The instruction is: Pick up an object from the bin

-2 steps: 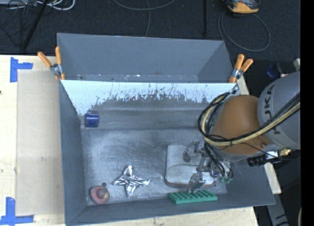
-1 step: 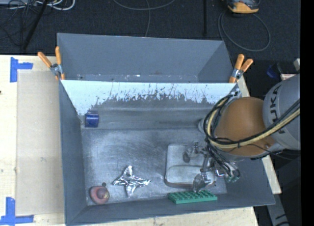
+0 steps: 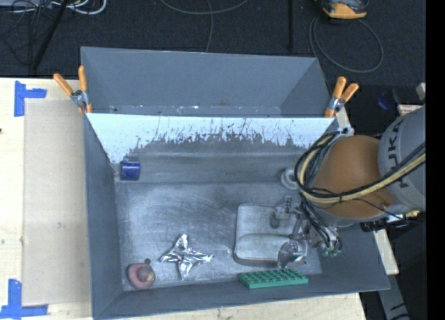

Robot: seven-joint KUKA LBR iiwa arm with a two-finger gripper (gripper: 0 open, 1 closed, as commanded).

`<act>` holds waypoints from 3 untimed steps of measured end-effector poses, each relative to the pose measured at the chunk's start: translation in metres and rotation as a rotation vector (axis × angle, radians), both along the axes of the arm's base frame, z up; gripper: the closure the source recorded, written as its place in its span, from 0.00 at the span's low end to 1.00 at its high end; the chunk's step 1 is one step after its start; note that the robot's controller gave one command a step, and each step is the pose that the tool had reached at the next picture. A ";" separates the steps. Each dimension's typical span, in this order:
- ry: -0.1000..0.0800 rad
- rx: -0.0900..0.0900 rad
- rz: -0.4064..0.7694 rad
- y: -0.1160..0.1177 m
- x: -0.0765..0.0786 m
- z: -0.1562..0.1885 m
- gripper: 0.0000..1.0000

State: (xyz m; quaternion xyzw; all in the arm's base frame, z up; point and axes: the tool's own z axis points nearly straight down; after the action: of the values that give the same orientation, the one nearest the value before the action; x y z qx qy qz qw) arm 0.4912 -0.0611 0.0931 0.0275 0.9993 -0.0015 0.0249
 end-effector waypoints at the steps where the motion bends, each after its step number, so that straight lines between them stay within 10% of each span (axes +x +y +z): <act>1: 0.044 0.007 0.045 0.074 -0.018 0.064 0.00; 2: 0.023 0.016 -0.107 0.056 -0.003 0.002 0.00; 3: 0.050 0.003 0.157 0.235 -0.002 -0.015 0.00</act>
Offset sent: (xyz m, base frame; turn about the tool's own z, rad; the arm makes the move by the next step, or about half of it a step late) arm -0.0191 0.0689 0.0604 -0.0362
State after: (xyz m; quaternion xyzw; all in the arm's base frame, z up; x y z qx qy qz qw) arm 0.4890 0.1734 0.0785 -0.0507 0.9987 0.0011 0.0001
